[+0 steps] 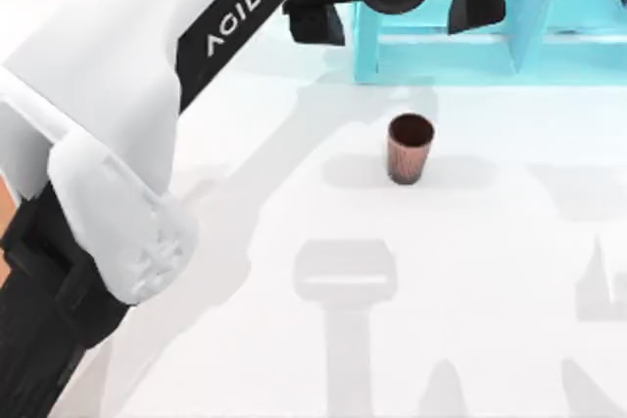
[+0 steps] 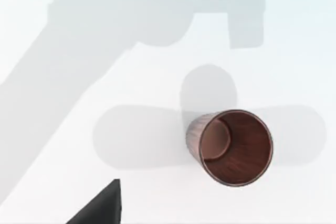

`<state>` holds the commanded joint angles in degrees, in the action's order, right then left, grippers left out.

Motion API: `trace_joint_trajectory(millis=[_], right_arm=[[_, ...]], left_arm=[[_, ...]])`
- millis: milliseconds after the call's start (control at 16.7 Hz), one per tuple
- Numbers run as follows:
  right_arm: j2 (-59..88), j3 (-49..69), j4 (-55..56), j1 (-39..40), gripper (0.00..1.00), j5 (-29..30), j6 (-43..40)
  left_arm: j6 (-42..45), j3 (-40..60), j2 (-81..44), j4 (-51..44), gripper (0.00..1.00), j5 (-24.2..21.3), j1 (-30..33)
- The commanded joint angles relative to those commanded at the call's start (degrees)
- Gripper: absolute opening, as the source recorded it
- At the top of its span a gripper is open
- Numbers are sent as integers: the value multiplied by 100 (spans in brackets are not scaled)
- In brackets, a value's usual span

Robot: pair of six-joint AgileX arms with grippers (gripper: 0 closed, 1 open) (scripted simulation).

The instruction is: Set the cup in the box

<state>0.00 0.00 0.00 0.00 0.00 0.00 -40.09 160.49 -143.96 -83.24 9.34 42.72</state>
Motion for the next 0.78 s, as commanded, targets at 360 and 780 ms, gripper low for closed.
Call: trace_joint_trajectory(millis=[360, 780], right_arm=[[0, 0, 0, 0, 100, 0, 0], [0, 0, 0, 0, 100, 0, 0]], left_arm=[[-138, 575, -918, -707, 100, 166, 210], [-102, 786, -1148, -709, 100, 155, 175]])
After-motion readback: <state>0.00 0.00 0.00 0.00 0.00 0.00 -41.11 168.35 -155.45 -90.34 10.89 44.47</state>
